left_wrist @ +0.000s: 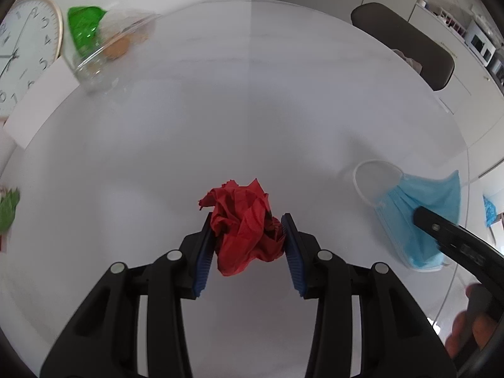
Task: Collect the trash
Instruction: 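Grasp the red crumpled paper with the left tool while the right tool grasps the blue face mask, then carry both items over the wastebasket and open both tools to drop them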
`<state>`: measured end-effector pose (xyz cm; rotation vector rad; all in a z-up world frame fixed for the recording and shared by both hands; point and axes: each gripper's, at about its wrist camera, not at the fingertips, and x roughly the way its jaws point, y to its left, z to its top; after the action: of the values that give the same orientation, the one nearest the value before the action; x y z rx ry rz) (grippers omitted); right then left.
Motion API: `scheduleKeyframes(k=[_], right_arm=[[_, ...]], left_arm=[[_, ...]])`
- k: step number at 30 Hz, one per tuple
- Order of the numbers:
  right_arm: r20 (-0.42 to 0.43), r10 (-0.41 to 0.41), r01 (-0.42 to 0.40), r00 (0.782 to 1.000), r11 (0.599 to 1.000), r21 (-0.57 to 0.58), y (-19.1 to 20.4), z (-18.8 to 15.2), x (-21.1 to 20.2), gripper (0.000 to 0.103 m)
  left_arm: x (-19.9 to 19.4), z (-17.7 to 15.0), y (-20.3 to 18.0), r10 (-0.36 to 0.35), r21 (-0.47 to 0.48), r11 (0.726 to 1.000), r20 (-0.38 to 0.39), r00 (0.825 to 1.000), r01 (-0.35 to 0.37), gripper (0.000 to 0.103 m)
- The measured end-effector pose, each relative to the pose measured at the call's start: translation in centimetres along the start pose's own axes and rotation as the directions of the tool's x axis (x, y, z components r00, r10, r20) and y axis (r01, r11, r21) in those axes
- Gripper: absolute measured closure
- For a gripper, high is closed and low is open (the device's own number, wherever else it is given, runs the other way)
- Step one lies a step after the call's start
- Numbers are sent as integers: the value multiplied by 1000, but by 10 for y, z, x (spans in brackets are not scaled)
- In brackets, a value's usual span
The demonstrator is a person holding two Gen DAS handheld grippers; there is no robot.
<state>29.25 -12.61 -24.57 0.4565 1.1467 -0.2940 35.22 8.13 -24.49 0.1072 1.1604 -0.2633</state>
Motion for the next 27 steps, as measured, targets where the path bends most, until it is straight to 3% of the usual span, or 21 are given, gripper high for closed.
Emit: scheduleKeyframes(k=[6, 18, 22, 27], right_arm=[[-3, 87, -87, 996, 994, -61, 1, -13, -12, 82], [65, 209, -192, 976, 961, -198, -24, -66, -111, 84], [67, 248, -224, 966, 941, -254, -56, -101, -152, 84], [66, 227, -194, 972, 926, -324, -99, -146, -194, 84]], left_arm=[[-21, -21, 6, 35, 8, 999, 3, 999, -35, 62], [-91, -70, -24, 32, 9, 999, 31, 999, -32, 62], [-116, -95, -49, 20, 27, 999, 31, 999, -21, 62], [-146, -135, -97, -13, 60, 998, 16, 1000, 12, 61]])
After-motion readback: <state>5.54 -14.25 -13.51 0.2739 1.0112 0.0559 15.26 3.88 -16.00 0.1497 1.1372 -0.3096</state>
